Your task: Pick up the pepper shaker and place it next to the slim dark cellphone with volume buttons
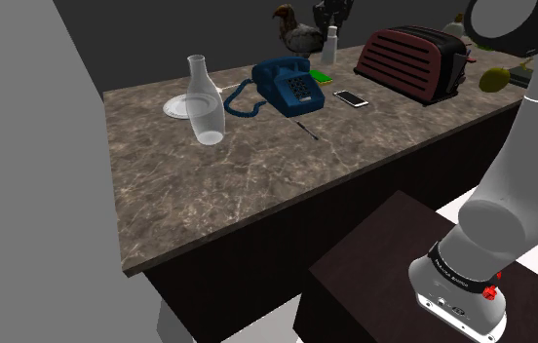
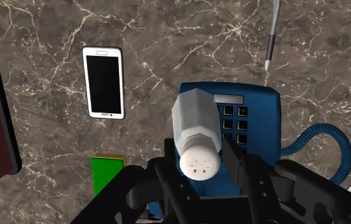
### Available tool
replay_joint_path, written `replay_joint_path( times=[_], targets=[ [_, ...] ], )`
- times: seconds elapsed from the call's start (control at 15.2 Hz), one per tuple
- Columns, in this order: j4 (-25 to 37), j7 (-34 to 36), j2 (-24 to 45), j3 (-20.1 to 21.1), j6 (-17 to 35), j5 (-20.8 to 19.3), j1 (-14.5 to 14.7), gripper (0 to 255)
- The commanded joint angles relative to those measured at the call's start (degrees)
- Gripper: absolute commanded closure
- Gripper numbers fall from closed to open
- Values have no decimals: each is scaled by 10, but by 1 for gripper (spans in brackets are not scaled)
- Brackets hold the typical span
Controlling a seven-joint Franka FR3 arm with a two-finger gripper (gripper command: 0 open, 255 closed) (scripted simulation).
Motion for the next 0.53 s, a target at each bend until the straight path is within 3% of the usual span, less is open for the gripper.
replay_joint_path(
  times=[0.0,0.2,0.46],
  targets=[
    [35,-25,25,-8,-6,2,-15,255],
    [100,-70,69,-22,-23,8,-45,255],
    [36,-66,48,-22,20,8,-47,255]
  ],
)
